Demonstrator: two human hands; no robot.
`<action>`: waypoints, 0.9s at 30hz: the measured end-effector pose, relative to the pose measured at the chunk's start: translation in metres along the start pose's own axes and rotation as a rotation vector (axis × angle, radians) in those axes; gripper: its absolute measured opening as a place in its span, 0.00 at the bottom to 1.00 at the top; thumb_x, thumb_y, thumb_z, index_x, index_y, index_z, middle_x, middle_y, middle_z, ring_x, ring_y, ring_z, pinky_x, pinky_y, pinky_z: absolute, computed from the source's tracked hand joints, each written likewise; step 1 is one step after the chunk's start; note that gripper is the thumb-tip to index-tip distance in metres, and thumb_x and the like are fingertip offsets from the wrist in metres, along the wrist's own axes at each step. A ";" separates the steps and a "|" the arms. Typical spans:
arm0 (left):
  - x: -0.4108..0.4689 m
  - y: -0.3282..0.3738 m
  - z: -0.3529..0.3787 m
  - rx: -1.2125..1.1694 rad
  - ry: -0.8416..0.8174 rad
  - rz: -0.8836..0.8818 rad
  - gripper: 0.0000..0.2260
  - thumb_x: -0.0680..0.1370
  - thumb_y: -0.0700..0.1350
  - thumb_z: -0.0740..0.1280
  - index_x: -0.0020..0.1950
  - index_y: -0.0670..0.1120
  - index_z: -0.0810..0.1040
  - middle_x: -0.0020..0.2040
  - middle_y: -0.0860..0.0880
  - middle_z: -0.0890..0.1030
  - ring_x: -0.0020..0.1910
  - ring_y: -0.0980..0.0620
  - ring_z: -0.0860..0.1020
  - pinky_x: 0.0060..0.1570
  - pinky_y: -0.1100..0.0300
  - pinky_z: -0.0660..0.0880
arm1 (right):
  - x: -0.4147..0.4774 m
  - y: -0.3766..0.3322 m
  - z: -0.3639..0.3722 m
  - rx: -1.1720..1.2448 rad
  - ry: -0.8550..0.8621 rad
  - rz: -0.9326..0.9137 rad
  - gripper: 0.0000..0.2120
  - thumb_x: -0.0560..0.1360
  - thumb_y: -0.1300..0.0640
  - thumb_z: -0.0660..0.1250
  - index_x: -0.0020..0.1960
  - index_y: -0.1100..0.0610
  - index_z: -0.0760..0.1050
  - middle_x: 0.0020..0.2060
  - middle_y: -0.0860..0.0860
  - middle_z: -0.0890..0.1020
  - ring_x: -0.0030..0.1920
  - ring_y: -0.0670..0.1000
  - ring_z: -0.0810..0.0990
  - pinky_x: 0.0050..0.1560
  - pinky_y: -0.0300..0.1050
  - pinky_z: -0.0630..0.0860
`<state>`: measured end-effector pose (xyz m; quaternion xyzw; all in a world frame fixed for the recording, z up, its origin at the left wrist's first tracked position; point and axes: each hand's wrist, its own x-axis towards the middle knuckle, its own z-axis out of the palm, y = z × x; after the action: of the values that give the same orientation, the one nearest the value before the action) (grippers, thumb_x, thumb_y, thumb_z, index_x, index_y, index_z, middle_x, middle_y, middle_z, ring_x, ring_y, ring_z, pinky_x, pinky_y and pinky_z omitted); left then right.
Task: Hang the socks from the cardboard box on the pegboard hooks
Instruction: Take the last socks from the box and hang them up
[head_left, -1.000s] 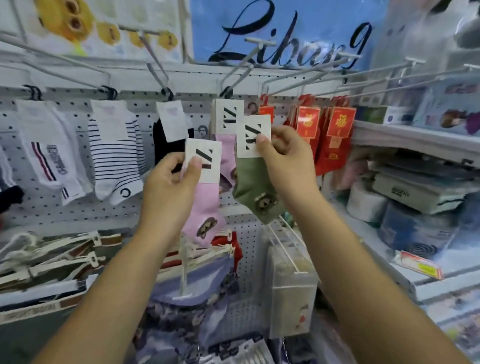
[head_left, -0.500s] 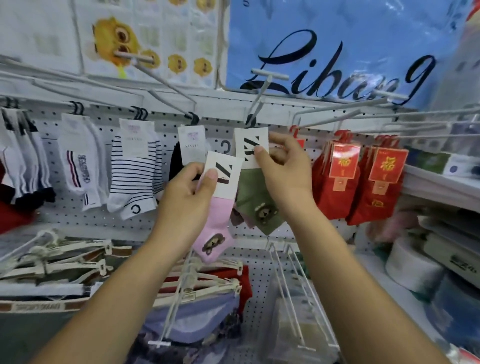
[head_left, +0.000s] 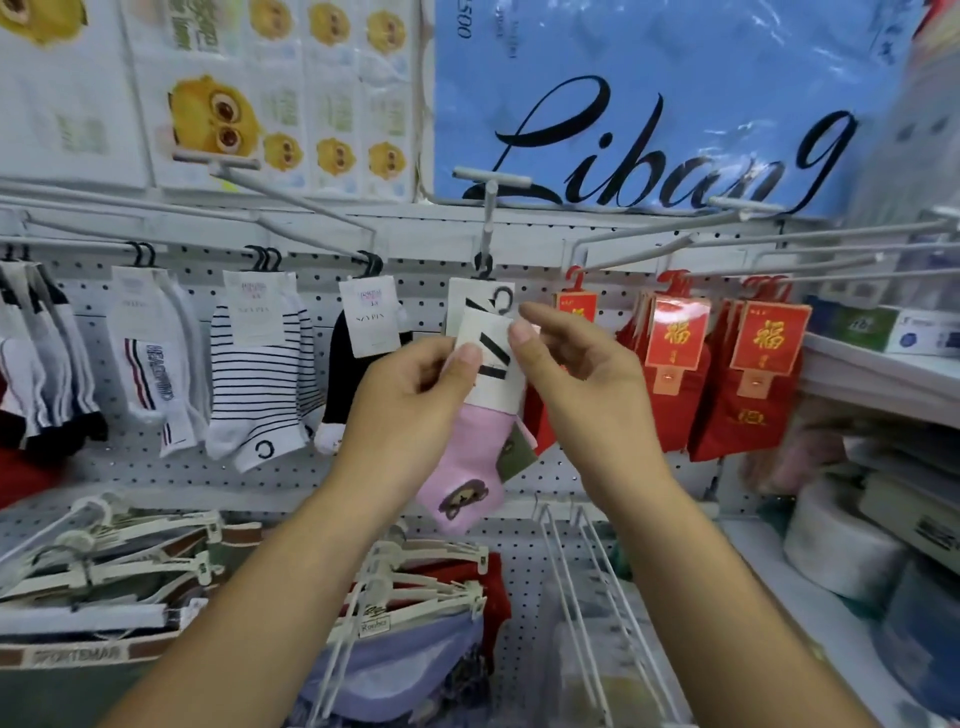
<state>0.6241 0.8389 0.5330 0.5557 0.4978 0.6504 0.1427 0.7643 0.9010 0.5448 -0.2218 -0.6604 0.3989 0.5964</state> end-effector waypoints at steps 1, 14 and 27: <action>0.000 0.002 0.004 0.018 -0.027 0.010 0.09 0.83 0.51 0.66 0.49 0.52 0.85 0.45 0.52 0.86 0.47 0.50 0.84 0.48 0.54 0.79 | 0.001 -0.001 -0.001 -0.017 -0.031 0.000 0.14 0.76 0.54 0.73 0.62 0.51 0.80 0.51 0.48 0.86 0.53 0.43 0.84 0.56 0.40 0.79; 0.038 0.042 -0.012 0.064 0.196 0.309 0.06 0.76 0.48 0.76 0.52 0.52 0.85 0.48 0.59 0.86 0.50 0.60 0.83 0.49 0.69 0.78 | 0.046 -0.010 0.006 -0.232 0.046 -0.189 0.18 0.73 0.56 0.77 0.62 0.49 0.81 0.49 0.43 0.83 0.49 0.46 0.81 0.54 0.43 0.79; 0.041 0.053 -0.024 0.272 0.146 0.468 0.05 0.75 0.50 0.76 0.46 0.61 0.85 0.48 0.61 0.86 0.53 0.57 0.83 0.55 0.61 0.78 | 0.061 0.011 0.016 -0.312 -0.034 -0.316 0.20 0.73 0.52 0.77 0.64 0.51 0.81 0.48 0.50 0.78 0.47 0.45 0.76 0.51 0.37 0.75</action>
<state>0.6087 0.8329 0.6022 0.6213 0.4475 0.6312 -0.1238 0.7351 0.9503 0.5738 -0.1983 -0.7506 0.1971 0.5987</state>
